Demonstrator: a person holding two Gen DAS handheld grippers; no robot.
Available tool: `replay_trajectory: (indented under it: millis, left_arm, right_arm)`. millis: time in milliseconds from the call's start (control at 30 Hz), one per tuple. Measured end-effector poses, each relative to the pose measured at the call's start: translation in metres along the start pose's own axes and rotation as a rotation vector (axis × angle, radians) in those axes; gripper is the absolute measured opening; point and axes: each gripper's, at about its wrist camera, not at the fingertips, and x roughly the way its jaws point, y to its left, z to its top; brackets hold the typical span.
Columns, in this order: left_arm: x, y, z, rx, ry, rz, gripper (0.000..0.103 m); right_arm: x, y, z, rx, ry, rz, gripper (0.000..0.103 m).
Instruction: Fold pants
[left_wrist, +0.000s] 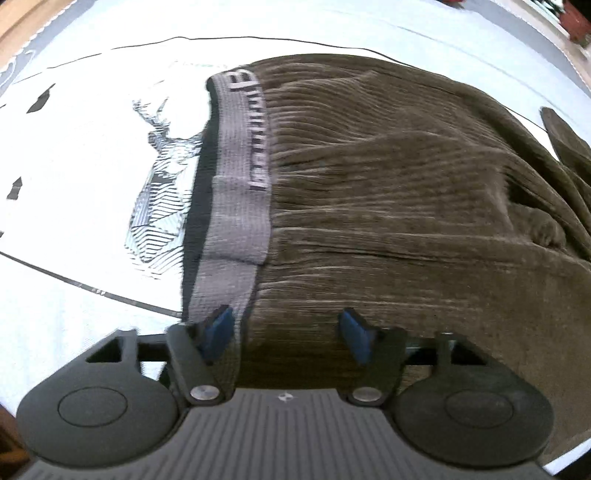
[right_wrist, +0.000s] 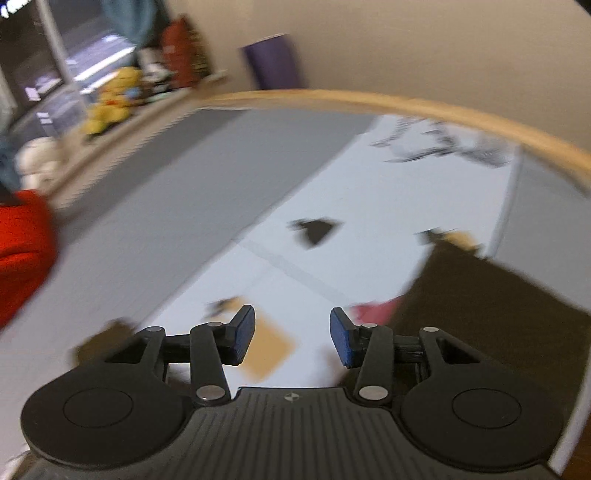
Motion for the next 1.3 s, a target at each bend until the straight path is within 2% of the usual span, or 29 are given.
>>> replay_trajectory:
  millis: [67,167,233,300,400,500,667,767,900,1133,1300]
  left_arm:
    - [-0.001,0.003,0.001,-0.022,-0.002,0.031,0.05]
    - [-0.003,0.002,0.004,-0.071,-0.003,0.06,0.049]
    - [-0.008,-0.005,0.01,-0.093,-0.03,0.101,0.051]
    - [-0.021,-0.017,0.015,-0.095,-0.117,0.139,0.068]
    - [-0.04,-0.05,0.023,-0.014,-0.251,0.153,0.073]
    - [-0.043,-0.085,0.023,0.065,-0.284,0.11,0.074]
    - [-0.041,-0.138,0.025,0.177,-0.306,0.029,0.076]
    - [-0.04,-0.159,0.025,0.233,-0.324,-0.009,0.082]
    - [-0.027,-0.183,0.019,0.275,-0.31,-0.039,0.082]
    - [-0.024,-0.201,0.02,0.318,-0.333,-0.1,0.083]
    - [-0.017,-0.206,0.028,0.314,-0.299,-0.122,0.083]
  right_arm:
    - [-0.014,0.015,-0.003,-0.01,0.014,0.081,0.053]
    - [-0.021,0.03,-0.011,-0.021,0.066,0.165,0.06]
    - [-0.011,0.038,-0.016,-0.038,0.127,0.195,0.06]
    - [0.01,0.04,-0.02,-0.05,0.188,0.174,0.06]
    - [0.042,0.032,-0.021,0.001,0.241,0.094,0.06]
    - [0.074,0.03,-0.016,-0.008,0.282,0.053,0.06]
    - [0.103,0.04,-0.027,-0.076,0.337,0.051,0.06]
    - [0.116,0.048,-0.031,-0.09,0.346,0.015,0.06]
    - [0.129,0.061,-0.038,-0.155,0.362,0.0,0.06]
    - [0.138,0.077,-0.047,-0.246,0.379,-0.007,0.065]
    - [0.135,0.093,-0.056,-0.35,0.389,0.005,0.062]
